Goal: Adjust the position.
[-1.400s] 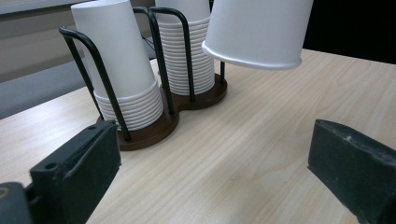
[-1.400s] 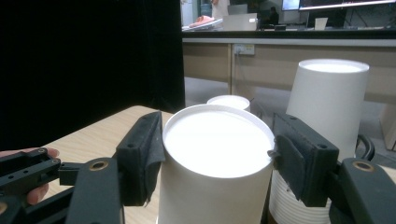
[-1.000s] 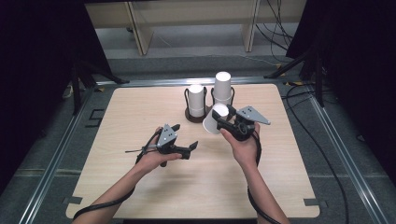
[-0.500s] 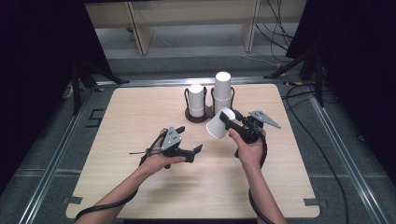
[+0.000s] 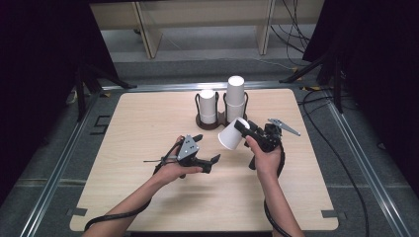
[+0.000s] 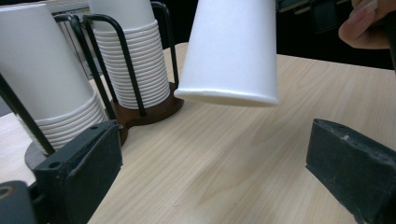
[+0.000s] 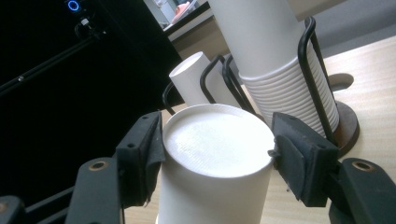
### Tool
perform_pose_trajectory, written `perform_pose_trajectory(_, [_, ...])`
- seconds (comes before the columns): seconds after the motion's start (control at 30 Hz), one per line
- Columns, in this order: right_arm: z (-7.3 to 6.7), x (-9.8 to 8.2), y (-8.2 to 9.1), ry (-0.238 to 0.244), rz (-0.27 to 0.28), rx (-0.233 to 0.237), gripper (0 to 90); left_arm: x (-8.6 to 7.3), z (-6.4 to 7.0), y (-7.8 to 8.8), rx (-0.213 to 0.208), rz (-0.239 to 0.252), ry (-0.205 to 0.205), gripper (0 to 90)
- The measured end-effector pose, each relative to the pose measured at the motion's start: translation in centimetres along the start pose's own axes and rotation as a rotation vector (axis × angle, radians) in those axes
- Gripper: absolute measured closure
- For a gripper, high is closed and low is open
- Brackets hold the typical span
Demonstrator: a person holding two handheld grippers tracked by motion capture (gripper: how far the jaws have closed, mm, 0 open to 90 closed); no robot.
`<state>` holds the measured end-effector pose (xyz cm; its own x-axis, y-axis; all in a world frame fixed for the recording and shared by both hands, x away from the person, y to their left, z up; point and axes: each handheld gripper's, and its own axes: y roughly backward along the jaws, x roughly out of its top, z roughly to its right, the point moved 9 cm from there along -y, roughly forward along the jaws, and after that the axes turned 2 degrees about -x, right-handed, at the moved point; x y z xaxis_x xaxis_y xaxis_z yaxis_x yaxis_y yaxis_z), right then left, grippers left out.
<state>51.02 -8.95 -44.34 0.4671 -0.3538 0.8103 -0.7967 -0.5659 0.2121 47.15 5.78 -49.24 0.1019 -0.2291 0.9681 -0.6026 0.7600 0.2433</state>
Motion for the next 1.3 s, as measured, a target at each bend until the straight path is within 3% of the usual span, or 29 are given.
perform_pose_trajectory(0.23, [0.3,-0.3,0.0,-0.062,-0.020,0.026,36.7,-0.2,0.3,-0.4,-0.008,-0.015,-0.005,2.9])
perform_pose_trajectory(0.27, [0.3,-0.4,0.1,-0.087,-0.025,0.039,36.7,-0.2,0.3,-0.5,-0.010,-0.002,-0.004,2.9])
perform_pose_trajectory(0.57, [0.8,-0.3,0.0,-0.162,-0.005,0.090,36.7,0.1,0.6,-0.8,-0.023,-0.008,-0.020,3.0])
perform_pose_trajectory(0.67, [0.5,-0.3,0.3,-0.236,-0.031,0.099,36.7,0.3,0.7,-1.0,-0.025,-0.006,-0.026,3.0])
perform_pose_trajectory(0.77, [0.8,-0.3,0.2,-0.214,-0.023,0.095,36.7,0.6,0.7,-1.3,-0.030,0.011,-0.026,3.1])
perform_pose_trajectory(1.03, [0.8,-0.6,0.3,-0.243,-0.040,0.107,36.7,0.7,0.7,-1.4,-0.033,0.005,-0.035,3.2])
perform_pose_trajectory(1.17, [0.7,-0.8,0.2,-0.268,-0.051,0.105,36.7,0.8,0.8,-1.4,-0.038,0.007,-0.044,3.2])
perform_pose_trajectory(1.2, [0.4,-0.8,0.2,-0.312,-0.063,0.118,36.8,0.9,0.8,-1.4,-0.038,0.008,-0.045,3.2])
perform_pose_trajectory(1.3, [0.4,-0.9,0.2,-0.339,-0.072,0.116,36.8,1.0,0.8,-1.5,-0.038,0.010,-0.047,3.3])
